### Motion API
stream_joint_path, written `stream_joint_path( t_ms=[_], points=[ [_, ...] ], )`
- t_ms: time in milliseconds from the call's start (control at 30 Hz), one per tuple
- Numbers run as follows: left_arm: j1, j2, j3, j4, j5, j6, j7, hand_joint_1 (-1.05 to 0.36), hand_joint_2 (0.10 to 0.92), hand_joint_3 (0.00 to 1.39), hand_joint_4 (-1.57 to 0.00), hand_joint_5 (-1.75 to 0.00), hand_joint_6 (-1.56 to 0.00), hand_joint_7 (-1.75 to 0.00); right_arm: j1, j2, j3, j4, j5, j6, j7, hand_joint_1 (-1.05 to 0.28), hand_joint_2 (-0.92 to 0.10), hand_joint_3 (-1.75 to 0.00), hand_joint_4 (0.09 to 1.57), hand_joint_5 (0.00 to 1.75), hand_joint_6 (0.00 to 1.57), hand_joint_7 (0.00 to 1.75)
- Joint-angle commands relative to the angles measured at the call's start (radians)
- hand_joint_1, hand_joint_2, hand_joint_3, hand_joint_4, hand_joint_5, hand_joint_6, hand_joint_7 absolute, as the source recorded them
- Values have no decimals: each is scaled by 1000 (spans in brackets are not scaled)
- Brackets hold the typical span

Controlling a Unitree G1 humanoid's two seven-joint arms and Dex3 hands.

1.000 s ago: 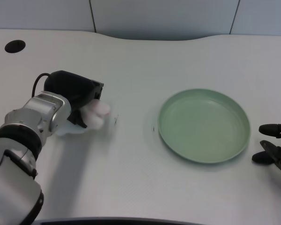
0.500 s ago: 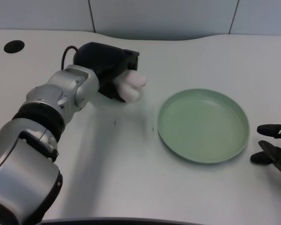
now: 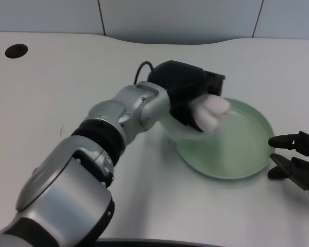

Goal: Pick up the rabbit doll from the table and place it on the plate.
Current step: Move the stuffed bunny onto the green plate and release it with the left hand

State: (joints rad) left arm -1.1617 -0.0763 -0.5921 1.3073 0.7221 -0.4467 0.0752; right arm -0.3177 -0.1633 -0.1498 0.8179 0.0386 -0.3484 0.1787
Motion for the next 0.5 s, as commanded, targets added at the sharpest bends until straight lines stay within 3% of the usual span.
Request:
stream_joint_path(
  t_ms=[33,67,100,133,167,200,300,400,433,467,500],
  points=[
    [-9,-32,0,-5,-8,-9,0,-146,911,38,-693,-1478,-653,-1351,12,-14,13,-4,-14,18,-12,-923,-901,-4,798,1128,564,961],
    [-9,-49,-1,-5,-9,-10,-4,-146,914,36,-694,-1475,-657,-1345,12,-19,23,-4,-30,16,-22,-925,-902,-4,797,1126,562,963],
    [-10,-67,-3,-4,-8,-8,-7,-155,902,25,-707,-1351,-678,-1250,12,-22,30,-8,-39,20,-27,-925,-903,-5,761,1106,564,967],
    [-11,-81,-5,-4,-5,-4,-9,-176,892,14,-732,-1207,-737,-1039,13,-24,37,-11,-48,22,-32,-921,-898,-2,745,1092,570,968],
    [-11,-94,-6,-2,-5,-1,-13,-183,888,9,-747,-1171,-768,-953,14,-26,43,-15,-54,26,-35,-919,-897,-1,745,1074,581,958],
    [-10,-101,-8,0,-2,-3,-10,-184,900,13,-751,-1161,-782,-913,16,-27,47,-20,-54,28,-32,-914,-901,-3,736,1054,583,945],
    [-2,-114,-18,6,7,-9,4,-248,916,15,-721,-931,-867,-507,23,-28,51,-26,-51,15,-20,-890,-911,-4,734,1018,612,901],
    [6,-117,-34,10,21,-6,26,-261,908,6,-755,-907,-913,-400,28,-28,55,-34,-52,15,-17,-891,-915,-3,736,1052,650,869],
    [8,-117,-40,13,25,-1,31,-252,912,5,-747,-1031,-920,-450,31,-30,58,-37,-56,12,-19,-893,-916,-3,728,1053,652,863],
    [11,-118,-45,15,29,7,37,-244,899,5,-704,-1351,-777,-922,32,-31,60,-39,-57,12,-19,-899,-919,-8,728,1054,654,857],
    [12,-119,-49,18,32,17,40,-246,894,4,-667,-1507,-665,-1214,34,-32,62,-40,-58,11,-20,-902,-920,-11,727,1055,657,855]
  ],
)
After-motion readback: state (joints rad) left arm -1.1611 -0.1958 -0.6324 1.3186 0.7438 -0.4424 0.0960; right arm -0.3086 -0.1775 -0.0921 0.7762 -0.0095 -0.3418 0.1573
